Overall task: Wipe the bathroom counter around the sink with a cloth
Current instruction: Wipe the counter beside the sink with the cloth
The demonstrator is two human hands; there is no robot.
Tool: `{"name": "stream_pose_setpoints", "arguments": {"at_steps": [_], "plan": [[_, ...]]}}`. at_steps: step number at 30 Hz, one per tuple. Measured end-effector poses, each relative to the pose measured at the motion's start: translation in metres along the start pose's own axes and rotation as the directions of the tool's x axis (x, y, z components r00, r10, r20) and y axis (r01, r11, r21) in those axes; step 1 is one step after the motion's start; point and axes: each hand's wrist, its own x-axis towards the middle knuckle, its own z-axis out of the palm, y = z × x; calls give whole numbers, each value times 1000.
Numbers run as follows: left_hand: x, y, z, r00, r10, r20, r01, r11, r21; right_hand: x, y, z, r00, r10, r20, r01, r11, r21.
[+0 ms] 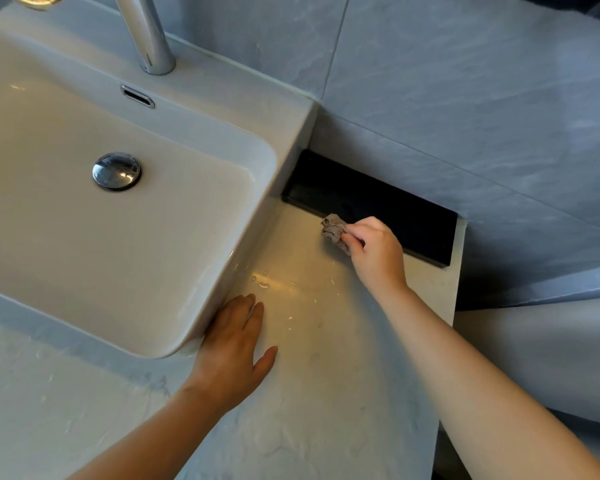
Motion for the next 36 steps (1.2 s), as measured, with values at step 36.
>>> {"name": "stream_pose_setpoints", "arguments": {"at_steps": [36], "plan": [[2,18,-7,991,101,85,-94,992,-89,-29,61,-15,992,95,-77,-96,995,-9]]}}
